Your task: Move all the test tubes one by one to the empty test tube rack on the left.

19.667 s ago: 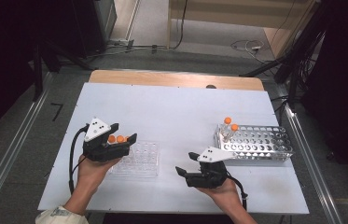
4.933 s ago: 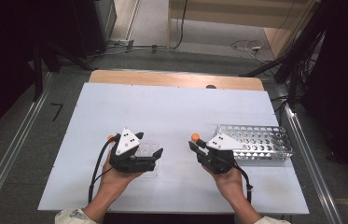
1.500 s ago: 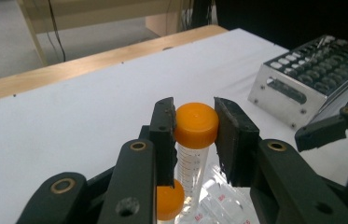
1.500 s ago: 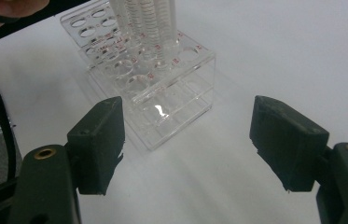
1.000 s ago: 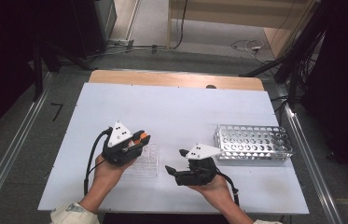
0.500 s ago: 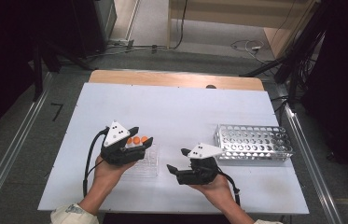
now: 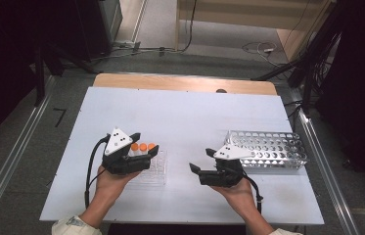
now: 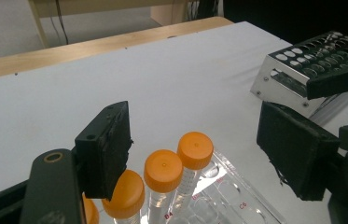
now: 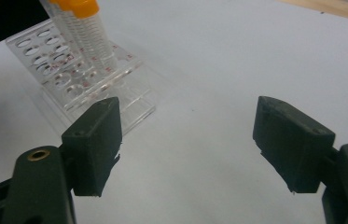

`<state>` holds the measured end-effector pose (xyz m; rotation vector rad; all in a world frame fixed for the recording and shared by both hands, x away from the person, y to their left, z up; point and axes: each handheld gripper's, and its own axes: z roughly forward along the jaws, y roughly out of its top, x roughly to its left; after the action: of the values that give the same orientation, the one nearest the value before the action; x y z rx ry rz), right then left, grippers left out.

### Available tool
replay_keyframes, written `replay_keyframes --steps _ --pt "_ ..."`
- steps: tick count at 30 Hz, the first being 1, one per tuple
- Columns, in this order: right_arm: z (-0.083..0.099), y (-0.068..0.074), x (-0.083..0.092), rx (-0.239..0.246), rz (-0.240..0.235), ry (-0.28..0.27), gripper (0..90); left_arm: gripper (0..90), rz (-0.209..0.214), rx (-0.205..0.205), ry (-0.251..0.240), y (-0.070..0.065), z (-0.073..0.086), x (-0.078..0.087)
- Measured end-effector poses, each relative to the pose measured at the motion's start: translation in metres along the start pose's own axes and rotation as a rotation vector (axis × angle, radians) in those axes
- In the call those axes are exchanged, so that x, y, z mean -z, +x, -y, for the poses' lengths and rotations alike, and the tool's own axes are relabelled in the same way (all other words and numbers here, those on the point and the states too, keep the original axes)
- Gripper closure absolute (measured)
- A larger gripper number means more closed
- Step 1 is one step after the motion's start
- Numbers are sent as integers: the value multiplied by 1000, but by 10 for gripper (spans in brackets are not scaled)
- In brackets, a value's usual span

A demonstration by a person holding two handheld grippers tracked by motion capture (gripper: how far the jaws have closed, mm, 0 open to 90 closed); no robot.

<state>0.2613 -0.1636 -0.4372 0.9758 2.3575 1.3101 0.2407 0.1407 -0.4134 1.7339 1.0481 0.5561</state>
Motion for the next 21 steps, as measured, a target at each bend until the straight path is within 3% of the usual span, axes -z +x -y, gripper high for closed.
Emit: replay_keyframes --steps 21 --pt "3 -17 14 -34 57 -25 223 255 -3 0 7 0 3 3"
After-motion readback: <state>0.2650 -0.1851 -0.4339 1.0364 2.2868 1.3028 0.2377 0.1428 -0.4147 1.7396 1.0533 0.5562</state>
